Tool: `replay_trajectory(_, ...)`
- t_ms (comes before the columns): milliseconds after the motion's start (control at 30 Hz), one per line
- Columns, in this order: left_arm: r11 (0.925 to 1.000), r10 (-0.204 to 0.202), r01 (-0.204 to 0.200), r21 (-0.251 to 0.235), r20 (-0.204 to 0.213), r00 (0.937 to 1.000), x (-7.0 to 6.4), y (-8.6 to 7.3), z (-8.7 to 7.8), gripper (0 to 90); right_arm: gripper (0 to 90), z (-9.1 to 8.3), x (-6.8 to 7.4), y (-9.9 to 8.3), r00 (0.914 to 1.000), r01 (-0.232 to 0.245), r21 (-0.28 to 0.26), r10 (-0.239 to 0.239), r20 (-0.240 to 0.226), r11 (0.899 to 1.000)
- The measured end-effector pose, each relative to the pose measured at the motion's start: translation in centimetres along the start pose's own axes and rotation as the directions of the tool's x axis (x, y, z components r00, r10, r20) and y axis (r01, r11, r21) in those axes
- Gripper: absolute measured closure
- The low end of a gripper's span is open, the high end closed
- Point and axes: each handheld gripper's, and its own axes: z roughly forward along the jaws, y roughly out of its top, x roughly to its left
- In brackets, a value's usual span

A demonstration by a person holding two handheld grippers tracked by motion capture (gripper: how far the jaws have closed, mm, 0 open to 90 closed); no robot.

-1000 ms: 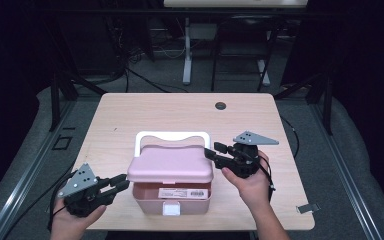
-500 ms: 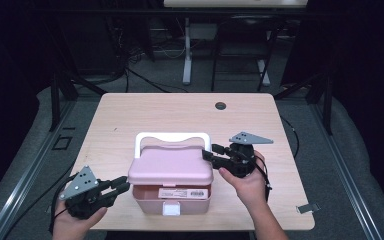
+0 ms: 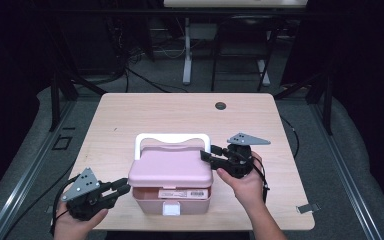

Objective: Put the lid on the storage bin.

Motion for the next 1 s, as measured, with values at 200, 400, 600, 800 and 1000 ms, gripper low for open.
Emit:
replay_trajectory(200,1.0000,-0.002,0.002,0.004,0.002,1.0000,-0.1,-0.3,0.1,75.2,59.6,0.0,0.0,-0.1,0.9998,0.014,-0.003,-0.014,0.013,1.000)
replay_trajectory(400,0.9999,-0.007,0.007,0.009,0.004,1.0000,-0.1,-0.7,0.2,75.2,61.7,-0.2,0.0,0.0,0.9998,0.014,-0.012,-0.013,0.014,1.000)
replay_trajectory(600,0.9998,-0.007,0.007,0.020,0.012,0.9999,-0.2,-1.1,0.5,75.6,63.0,-0.4,0.1,0.1,0.9997,0.022,-0.011,-0.022,0.014,1.000)
replay_trajectory(800,0.9997,-0.010,0.010,0.022,0.013,0.9999,-0.2,-1.4,0.5,75.5,63.1,-0.5,0.0,0.1,0.9999,0.014,-0.016,-0.014,0.008,1.000)
replay_trajectory(1000,0.9997,-0.006,0.006,0.023,0.014,0.9999,-0.3,-1.7,0.5,75.4,62.6,-0.5,0.0,0.1,0.9999,0.012,-0.019,-0.012,0.006,1.000)
